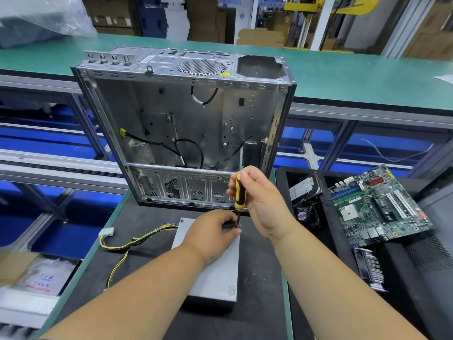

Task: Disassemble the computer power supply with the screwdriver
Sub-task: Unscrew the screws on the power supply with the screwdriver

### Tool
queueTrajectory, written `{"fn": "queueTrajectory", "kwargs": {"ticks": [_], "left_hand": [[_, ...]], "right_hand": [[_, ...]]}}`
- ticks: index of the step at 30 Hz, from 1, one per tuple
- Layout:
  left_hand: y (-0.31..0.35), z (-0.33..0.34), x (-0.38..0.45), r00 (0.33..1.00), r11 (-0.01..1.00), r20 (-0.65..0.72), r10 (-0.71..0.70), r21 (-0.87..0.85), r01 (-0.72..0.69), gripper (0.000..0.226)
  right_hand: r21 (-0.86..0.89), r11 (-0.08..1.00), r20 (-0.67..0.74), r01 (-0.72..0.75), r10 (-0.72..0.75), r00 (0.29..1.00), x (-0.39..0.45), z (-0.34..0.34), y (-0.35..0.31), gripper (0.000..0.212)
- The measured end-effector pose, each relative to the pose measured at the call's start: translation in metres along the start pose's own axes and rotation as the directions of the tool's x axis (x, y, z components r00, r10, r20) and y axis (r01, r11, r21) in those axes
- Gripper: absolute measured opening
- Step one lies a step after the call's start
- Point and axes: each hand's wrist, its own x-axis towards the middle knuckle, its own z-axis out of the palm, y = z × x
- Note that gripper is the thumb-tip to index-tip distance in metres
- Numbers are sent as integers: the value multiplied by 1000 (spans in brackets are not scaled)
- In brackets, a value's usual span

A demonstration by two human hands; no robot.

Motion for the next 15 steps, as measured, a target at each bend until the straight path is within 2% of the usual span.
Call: {"fn": "queueTrajectory", "kwargs": {"ticks": [8,12,15], "left_hand": [[1,-1,0,1000,1000,0,-4,21,4,12],[1,-1,-1,1000,1000,-3,-7,11,7,9],[2,-1,-1,1000,1000,-12,-6,3,6,6]], "right_hand": [[28,999,5,38,-38,999,1,6,-4,33],[-5,999,-21,32,-32,999,0,8,-2,19],[-29,999,-46,46,-48,998,0,6,-2,17]]}}
